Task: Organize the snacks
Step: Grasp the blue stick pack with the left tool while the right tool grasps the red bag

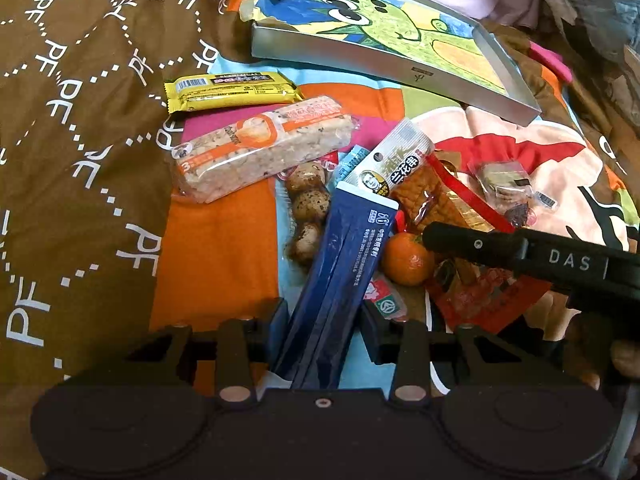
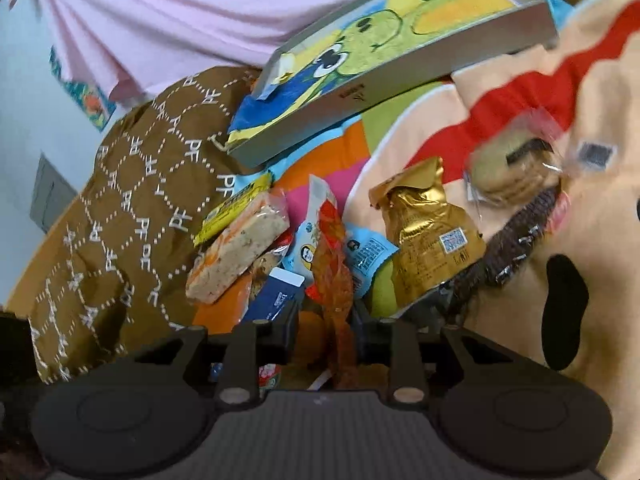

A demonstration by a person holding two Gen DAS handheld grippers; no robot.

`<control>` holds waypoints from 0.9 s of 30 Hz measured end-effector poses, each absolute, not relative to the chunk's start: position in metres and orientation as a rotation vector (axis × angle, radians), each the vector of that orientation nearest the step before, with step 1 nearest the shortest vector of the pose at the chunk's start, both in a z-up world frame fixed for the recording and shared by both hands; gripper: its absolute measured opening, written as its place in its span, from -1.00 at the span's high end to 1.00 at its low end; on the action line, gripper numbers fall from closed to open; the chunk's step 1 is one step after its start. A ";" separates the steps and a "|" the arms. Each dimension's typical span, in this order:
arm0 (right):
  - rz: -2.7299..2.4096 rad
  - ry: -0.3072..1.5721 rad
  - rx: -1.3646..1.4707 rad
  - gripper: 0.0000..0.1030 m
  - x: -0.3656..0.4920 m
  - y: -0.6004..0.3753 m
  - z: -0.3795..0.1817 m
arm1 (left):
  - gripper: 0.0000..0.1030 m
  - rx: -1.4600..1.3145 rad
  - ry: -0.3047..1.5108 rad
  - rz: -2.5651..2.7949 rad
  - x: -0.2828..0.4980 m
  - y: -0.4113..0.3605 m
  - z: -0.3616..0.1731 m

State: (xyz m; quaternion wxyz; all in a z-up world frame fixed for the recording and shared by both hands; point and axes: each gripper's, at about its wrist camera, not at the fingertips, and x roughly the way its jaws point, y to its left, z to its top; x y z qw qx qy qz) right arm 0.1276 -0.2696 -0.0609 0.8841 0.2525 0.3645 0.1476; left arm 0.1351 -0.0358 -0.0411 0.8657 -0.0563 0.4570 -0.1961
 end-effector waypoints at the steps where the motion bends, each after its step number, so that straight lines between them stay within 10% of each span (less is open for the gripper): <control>1: 0.306 0.758 0.538 0.47 0.127 -0.271 -0.061 | 0.20 -0.112 0.957 -0.405 0.135 -0.037 -0.041; 27: 0.102 0.524 -0.397 0.75 0.065 -0.191 -0.019 | 0.47 -0.154 0.916 -0.303 0.098 -0.071 -0.001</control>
